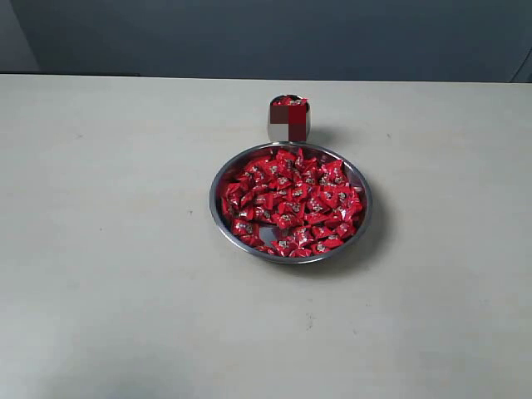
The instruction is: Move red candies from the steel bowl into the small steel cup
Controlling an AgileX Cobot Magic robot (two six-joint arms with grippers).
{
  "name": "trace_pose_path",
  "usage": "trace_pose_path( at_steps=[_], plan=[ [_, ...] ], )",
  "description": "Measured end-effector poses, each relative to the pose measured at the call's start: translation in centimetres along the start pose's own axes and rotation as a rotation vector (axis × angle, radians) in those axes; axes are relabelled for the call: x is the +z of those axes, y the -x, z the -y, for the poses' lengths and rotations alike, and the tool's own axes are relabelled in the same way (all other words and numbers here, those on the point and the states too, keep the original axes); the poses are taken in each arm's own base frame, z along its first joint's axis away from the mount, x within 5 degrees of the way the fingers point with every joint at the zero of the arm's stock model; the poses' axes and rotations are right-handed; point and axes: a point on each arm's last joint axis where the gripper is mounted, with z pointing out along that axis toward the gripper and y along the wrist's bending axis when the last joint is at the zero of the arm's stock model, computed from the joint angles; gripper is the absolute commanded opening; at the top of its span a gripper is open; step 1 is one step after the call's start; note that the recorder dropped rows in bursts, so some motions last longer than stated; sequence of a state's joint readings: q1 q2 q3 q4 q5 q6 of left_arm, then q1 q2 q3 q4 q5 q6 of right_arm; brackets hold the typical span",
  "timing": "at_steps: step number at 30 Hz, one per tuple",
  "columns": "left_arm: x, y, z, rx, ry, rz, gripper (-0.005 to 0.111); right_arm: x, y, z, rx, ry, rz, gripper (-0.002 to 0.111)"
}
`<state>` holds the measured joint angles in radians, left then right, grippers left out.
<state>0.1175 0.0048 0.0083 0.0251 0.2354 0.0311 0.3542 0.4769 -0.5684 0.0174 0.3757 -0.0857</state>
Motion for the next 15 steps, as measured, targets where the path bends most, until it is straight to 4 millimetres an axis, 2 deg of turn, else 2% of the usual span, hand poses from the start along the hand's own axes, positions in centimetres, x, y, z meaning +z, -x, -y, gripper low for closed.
trace_pose_path(
  at_steps=[6, 15],
  plan=[
    [0.00, 0.00, 0.00, 0.000, 0.000, 0.000, 0.000, 0.73, -0.41, -0.17, 0.038, 0.019, -0.057, -0.001],
    [0.00, 0.00, 0.00, 0.000, 0.000, 0.000, 0.000, 0.74, -0.57, -0.20, 0.040, 0.022, -0.075, -0.001]
  ],
)
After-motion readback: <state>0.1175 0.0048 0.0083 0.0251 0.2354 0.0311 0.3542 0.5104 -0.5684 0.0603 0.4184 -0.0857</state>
